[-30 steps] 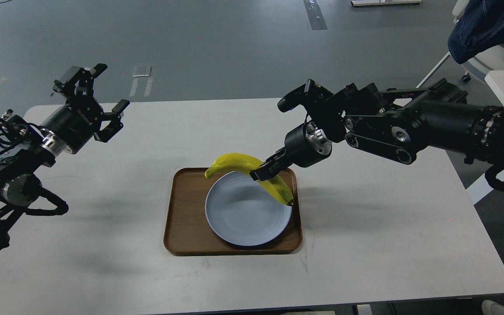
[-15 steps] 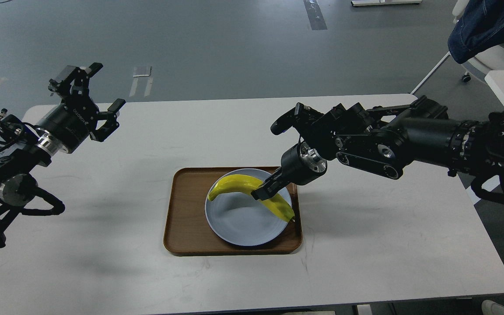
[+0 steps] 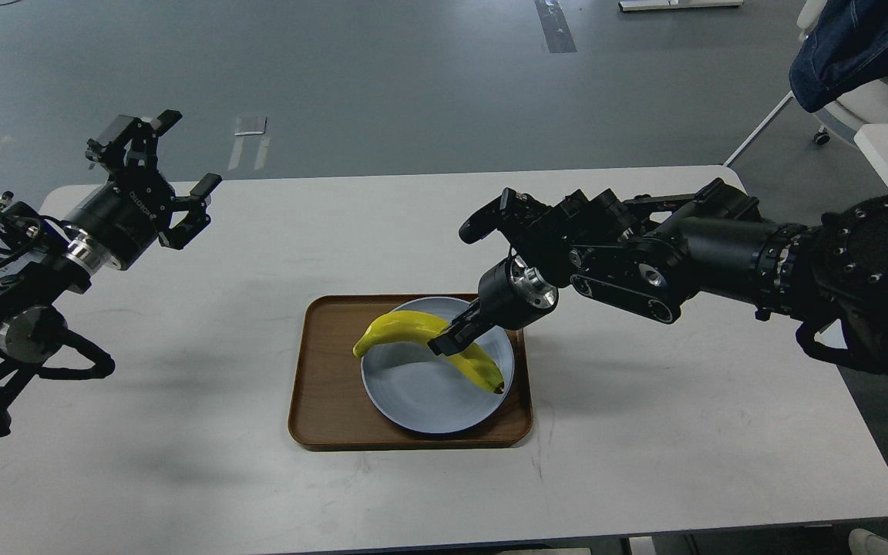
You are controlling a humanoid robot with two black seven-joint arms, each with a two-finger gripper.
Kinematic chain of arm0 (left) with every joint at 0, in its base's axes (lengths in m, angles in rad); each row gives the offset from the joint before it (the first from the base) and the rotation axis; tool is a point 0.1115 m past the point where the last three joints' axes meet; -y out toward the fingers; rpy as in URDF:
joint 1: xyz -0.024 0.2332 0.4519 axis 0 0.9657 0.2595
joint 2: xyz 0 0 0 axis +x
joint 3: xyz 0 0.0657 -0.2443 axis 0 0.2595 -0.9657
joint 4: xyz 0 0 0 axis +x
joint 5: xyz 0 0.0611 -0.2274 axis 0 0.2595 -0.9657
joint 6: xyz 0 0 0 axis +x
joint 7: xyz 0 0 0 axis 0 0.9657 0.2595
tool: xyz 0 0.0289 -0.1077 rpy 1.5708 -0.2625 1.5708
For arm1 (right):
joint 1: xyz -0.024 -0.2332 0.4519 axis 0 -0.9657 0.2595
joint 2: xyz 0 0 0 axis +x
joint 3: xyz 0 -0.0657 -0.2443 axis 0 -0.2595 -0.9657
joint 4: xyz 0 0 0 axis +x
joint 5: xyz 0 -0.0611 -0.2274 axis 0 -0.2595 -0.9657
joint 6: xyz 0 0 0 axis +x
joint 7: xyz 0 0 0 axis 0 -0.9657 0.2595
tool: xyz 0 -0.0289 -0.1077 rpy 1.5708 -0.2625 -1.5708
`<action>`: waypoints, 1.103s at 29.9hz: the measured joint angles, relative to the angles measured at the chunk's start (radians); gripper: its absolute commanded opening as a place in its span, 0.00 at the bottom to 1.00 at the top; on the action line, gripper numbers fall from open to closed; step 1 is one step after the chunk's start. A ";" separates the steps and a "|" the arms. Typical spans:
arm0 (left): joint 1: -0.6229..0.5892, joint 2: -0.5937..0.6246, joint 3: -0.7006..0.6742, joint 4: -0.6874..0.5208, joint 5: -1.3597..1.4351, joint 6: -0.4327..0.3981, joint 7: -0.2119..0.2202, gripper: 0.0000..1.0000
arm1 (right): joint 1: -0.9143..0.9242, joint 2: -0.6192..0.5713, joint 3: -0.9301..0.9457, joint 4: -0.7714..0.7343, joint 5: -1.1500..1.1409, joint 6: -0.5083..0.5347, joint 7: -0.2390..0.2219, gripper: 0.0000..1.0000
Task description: Place banana on plate with both arms
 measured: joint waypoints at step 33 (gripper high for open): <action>0.002 -0.033 -0.001 -0.001 -0.011 0.000 0.000 0.98 | -0.474 -0.481 0.883 -0.019 0.934 -0.045 0.000 1.00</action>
